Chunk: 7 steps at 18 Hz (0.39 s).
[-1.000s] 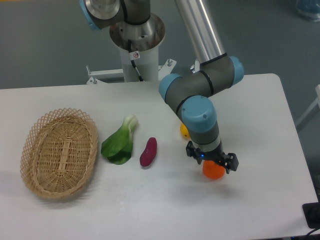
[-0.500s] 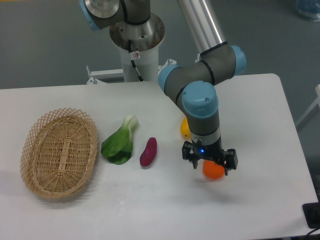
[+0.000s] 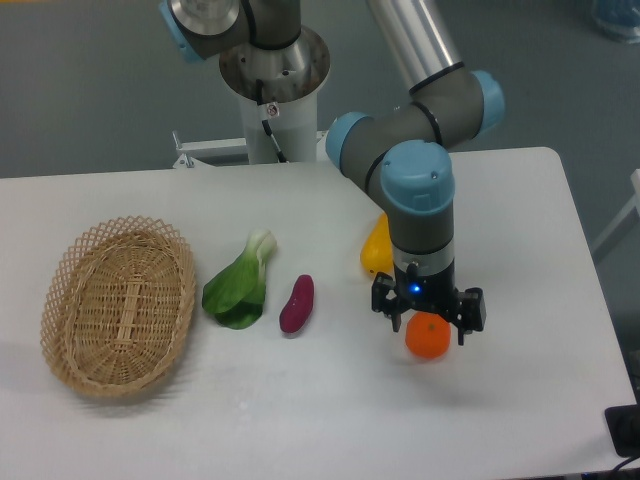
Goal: Place the orange on the table
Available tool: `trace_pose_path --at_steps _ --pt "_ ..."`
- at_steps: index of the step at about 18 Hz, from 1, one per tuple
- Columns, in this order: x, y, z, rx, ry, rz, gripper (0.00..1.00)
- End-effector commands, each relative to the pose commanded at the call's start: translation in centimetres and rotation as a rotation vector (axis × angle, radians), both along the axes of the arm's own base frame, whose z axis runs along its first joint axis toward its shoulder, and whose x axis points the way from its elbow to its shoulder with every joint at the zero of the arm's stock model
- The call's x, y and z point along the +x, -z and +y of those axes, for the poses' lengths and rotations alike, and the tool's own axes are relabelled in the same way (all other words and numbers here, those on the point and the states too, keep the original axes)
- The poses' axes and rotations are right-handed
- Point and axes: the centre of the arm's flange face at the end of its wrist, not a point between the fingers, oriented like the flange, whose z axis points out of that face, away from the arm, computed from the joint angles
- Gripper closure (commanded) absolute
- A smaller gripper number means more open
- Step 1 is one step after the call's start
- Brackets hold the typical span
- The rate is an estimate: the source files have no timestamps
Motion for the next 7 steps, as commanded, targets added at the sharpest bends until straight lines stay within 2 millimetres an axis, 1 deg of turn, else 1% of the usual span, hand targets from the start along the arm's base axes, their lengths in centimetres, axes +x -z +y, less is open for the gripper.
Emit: trace_pose_path --at_steps 2,4,7 --pt "-0.12 -0.05 -0.33 -0.037 0.057 0.006 0.00" --pt "-0.31 0.01 -0.77 -0.052 0.070 0.009 0.00" --pt "-0.27 0.10 -0.80 -0.053 0.070 0.006 0.00"
